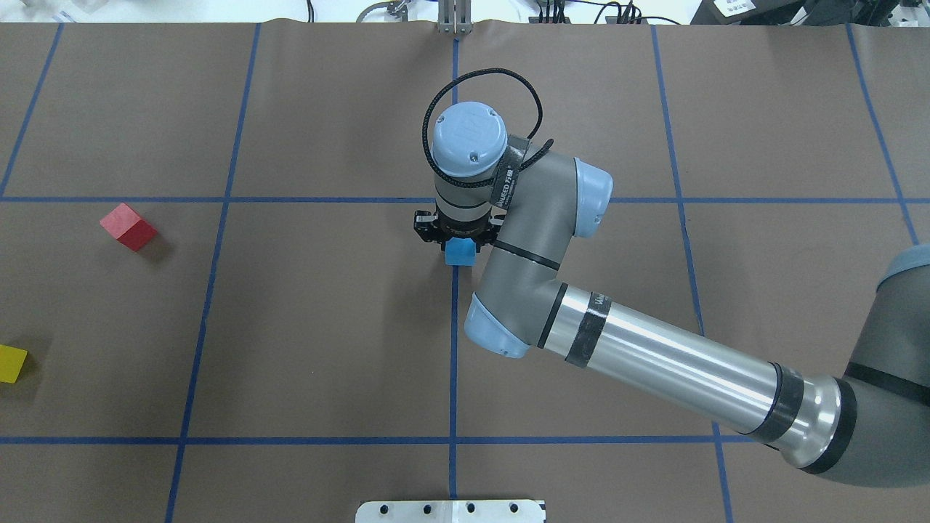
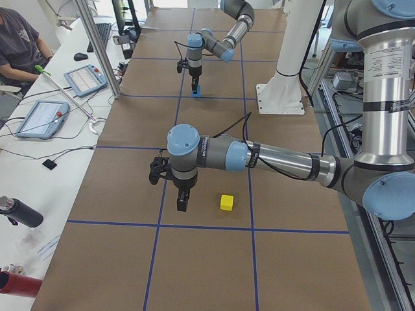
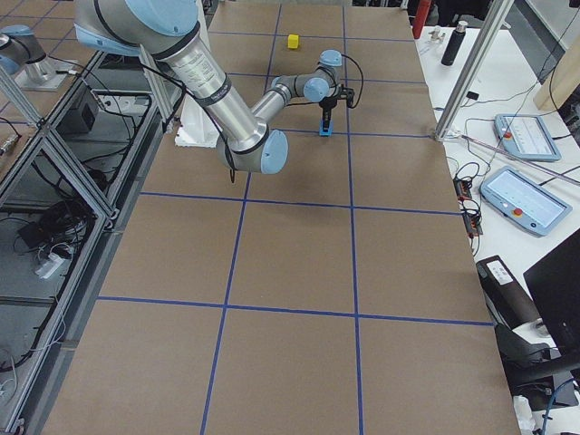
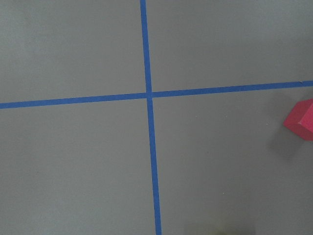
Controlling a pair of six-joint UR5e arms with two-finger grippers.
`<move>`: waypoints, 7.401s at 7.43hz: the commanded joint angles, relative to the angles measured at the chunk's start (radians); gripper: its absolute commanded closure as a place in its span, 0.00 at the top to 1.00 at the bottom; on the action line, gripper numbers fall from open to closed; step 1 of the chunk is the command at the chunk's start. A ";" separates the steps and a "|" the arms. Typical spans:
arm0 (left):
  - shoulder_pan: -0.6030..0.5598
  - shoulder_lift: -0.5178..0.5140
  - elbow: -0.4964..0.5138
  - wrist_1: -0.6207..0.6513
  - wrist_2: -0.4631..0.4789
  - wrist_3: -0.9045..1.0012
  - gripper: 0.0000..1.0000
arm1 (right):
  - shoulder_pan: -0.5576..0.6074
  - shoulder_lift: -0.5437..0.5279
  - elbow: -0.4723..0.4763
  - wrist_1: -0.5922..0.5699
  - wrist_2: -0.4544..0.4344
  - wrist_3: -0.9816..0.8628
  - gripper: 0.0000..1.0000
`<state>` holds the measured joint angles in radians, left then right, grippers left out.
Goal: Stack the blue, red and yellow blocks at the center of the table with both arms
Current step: 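Lower the blue cube at the center and open the right gripper, then withdraw the right gripper while the left gripper moves over the red cube, then close the left gripper on the red cube and lift it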
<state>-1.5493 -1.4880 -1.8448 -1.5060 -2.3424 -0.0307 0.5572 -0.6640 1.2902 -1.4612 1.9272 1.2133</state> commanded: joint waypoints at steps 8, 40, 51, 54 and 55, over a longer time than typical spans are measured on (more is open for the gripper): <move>0.000 -0.002 -0.002 0.000 0.000 0.000 0.99 | -0.005 0.018 -0.029 0.002 -0.010 -0.015 0.00; 0.578 -0.296 0.280 -0.381 0.198 -1.221 0.99 | 0.308 -0.671 0.535 0.013 0.225 -0.383 0.99; 0.578 -0.302 0.331 -0.387 0.201 -1.292 0.98 | 0.311 -0.672 0.538 0.012 0.225 -0.374 0.99; 0.578 -0.305 0.338 -0.387 0.201 -1.316 0.97 | 0.310 -0.672 0.535 0.010 0.223 -0.374 0.99; 0.578 -0.311 0.346 -0.387 0.201 -1.319 0.96 | 0.310 -0.674 0.534 0.012 0.222 -0.374 0.99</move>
<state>-0.9710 -1.7940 -1.5062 -1.8930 -2.1414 -1.3414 0.8670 -1.3365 1.8263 -1.4504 2.1504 0.8390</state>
